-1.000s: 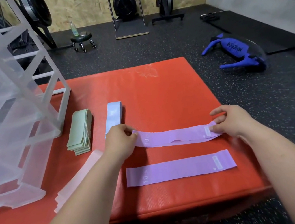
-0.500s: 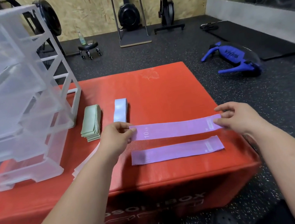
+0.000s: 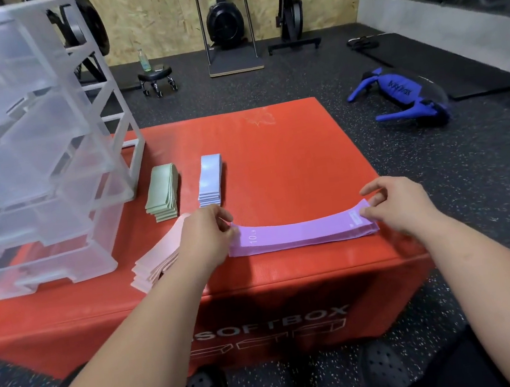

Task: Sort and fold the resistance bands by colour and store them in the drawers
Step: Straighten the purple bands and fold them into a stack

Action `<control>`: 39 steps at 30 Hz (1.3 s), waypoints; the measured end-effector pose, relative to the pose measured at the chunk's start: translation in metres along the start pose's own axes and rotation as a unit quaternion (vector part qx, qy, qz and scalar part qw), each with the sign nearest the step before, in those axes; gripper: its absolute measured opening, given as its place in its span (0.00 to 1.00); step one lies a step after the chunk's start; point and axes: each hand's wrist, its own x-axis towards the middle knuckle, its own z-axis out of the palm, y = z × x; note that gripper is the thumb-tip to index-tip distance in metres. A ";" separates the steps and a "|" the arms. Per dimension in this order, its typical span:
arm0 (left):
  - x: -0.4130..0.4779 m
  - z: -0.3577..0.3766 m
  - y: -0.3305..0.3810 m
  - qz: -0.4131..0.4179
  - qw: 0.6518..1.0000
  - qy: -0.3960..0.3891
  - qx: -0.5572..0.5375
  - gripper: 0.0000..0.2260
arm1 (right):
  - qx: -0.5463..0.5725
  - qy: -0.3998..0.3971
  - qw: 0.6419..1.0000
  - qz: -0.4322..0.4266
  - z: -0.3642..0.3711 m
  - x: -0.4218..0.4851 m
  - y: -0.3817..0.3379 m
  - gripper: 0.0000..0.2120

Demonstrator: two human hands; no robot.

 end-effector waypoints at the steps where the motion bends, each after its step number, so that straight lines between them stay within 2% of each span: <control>1: -0.001 0.002 0.000 0.011 1.000 0.007 0.009 0.05 | -0.013 -0.003 1.000 -0.006 0.001 -0.001 0.000 0.15; 14: -0.008 0.014 -0.001 0.054 0.994 -0.006 0.096 0.05 | -0.089 -0.016 0.995 -0.036 0.012 -0.004 0.012 0.15; 21: -0.003 0.015 -0.004 0.055 0.991 0.002 0.118 0.07 | -0.056 0.007 0.997 -0.044 0.015 0.003 0.016 0.14; 24: -0.002 0.016 -0.005 0.063 0.988 -0.014 0.141 0.11 | -0.108 -0.004 0.992 -0.059 0.017 0.006 0.021 0.16; 28: 0.001 0.018 -0.005 0.114 0.982 -0.009 0.152 0.18 | -0.181 0.001 0.976 -0.122 0.016 0.006 0.018 0.19; 30: 0.001 0.017 -0.003 0.166 0.975 -0.034 0.147 0.21 | -0.180 -0.036 0.965 -0.186 0.017 0.007 0.014 0.22; 33: -0.001 0.015 -0.002 0.222 0.950 -0.128 0.177 0.27 | -0.213 -0.143 0.929 -0.268 0.023 0.009 0.014 0.27; 35: -0.003 0.016 -0.003 0.229 0.944 -0.158 0.177 0.25 | -0.217 -0.174 0.922 -0.271 0.026 0.010 0.014 0.23; 39: -0.003 0.015 -0.002 0.244 0.945 -0.148 0.159 0.18 | -0.209 -0.164 0.923 -0.278 0.024 0.015 0.015 0.16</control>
